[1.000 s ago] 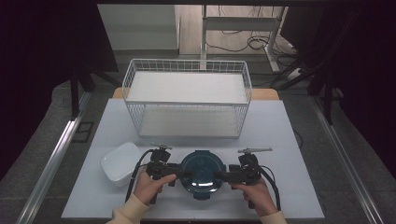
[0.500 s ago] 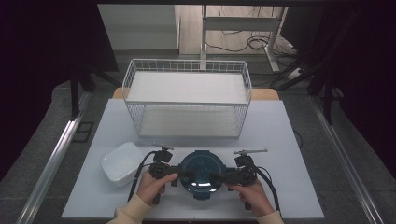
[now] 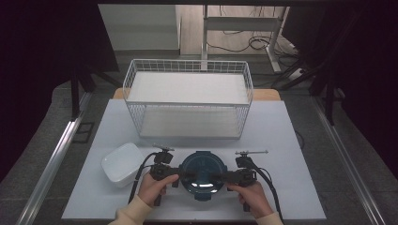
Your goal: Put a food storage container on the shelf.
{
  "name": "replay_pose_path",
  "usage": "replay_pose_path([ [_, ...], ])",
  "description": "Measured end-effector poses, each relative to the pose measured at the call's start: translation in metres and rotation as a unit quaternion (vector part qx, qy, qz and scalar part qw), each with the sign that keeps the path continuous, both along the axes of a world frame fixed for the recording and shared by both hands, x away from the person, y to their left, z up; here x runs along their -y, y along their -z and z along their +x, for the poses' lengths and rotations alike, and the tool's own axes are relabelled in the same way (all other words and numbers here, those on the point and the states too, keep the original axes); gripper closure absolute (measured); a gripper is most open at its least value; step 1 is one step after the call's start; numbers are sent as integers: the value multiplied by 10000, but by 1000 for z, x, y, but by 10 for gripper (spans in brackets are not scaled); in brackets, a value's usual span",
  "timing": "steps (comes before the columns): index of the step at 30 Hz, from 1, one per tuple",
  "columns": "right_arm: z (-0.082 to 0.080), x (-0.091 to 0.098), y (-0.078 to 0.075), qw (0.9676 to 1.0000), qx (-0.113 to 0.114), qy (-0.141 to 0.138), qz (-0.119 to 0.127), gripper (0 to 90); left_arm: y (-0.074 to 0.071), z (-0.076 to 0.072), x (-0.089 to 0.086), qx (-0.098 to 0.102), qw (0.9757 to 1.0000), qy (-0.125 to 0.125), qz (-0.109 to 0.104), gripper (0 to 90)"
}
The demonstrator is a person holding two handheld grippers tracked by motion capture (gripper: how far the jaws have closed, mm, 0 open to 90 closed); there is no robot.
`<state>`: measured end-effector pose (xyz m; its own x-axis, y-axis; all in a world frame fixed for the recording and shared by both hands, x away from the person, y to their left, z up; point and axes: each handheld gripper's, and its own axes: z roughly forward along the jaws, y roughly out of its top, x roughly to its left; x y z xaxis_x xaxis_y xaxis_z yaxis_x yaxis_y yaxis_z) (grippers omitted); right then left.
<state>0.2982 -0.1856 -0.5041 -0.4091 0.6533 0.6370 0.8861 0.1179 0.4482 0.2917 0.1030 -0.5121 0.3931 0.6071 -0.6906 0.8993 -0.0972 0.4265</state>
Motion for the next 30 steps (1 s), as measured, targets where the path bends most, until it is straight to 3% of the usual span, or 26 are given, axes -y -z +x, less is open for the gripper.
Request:
replay_pose_path([
  [5,0,2,0,9999,-59,101,54,227,0,-1,0,-59,9999,-152,-40,232],
  [8,-1,5,-2,9997,-40,193,139,277,1,-3,-5,-150,9987,-417,-269,279],
  [11,-2,7,-3,9996,-14,218,167,300,0,-5,-6,-167,9985,-457,-269,298],
  [22,-9,10,-13,9992,95,294,244,370,-12,-14,-7,38,9984,-523,-201,334],
  [26,-12,9,-19,9989,281,305,202,386,-16,-16,-9,128,9984,-521,-184,338],
  [30,-13,9,-21,9987,318,322,230,388,-19,-19,-8,197,9984,-502,-159,344],
])
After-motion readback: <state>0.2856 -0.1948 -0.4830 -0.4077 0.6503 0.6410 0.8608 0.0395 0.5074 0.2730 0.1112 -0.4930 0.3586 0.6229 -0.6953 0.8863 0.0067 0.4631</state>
